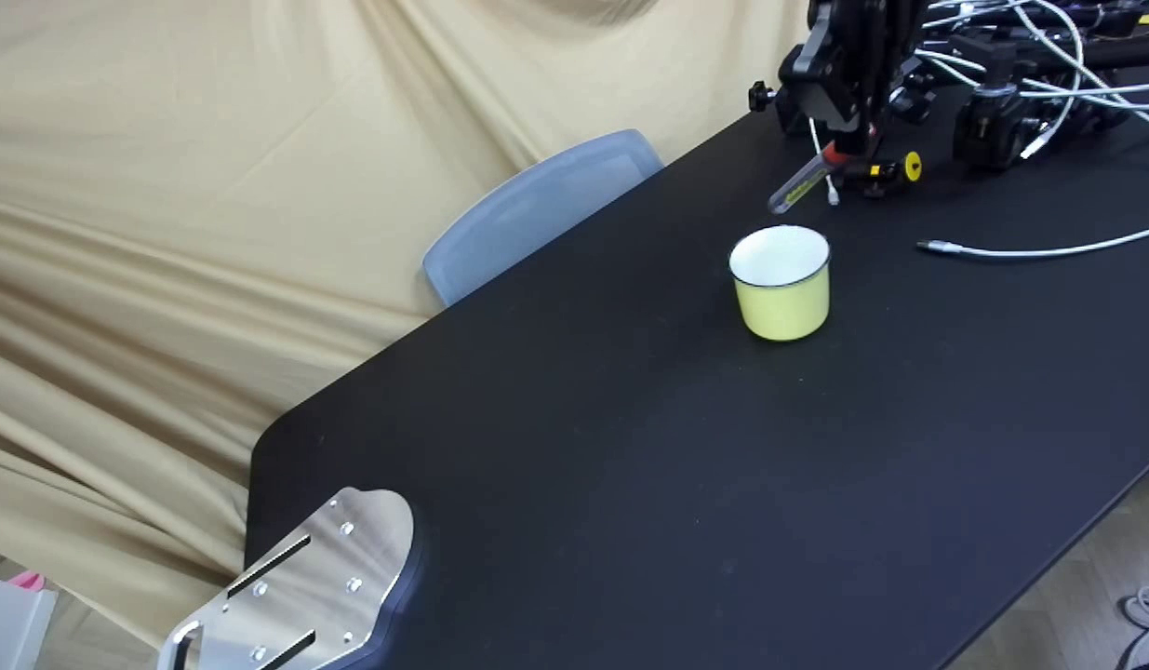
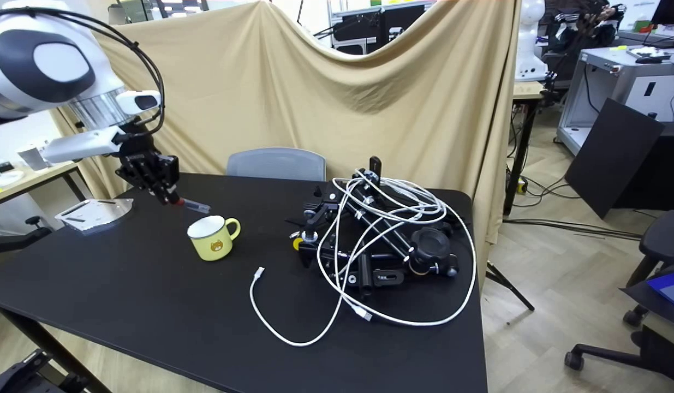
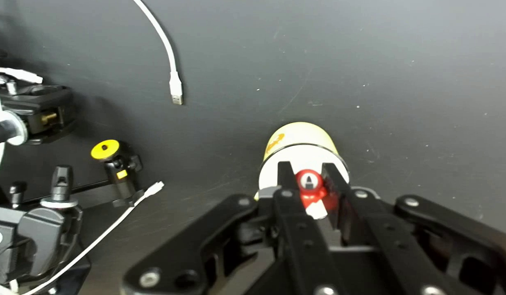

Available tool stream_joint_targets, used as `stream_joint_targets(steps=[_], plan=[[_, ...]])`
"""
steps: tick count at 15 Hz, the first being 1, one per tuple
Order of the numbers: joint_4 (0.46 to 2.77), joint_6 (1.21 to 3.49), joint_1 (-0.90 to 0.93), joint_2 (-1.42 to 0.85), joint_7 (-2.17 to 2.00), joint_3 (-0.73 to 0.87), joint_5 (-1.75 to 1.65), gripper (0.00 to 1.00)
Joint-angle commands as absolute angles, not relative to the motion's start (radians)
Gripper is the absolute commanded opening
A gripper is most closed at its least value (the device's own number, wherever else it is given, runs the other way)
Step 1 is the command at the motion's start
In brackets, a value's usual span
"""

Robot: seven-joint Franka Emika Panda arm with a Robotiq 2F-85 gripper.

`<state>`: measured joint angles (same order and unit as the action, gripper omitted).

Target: Remove the marker from the cup.

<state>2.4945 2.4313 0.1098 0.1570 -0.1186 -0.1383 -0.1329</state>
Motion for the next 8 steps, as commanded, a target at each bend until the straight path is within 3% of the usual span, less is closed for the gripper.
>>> stream_joint_targets(steps=[1,8], plan=[[2.552,2.43,0.067,0.249,-0.215,-0.14,-0.223,0.05],[2.599,2.574,-0.007,0.218,-0.18,-0.089,-0.23,0.05]])
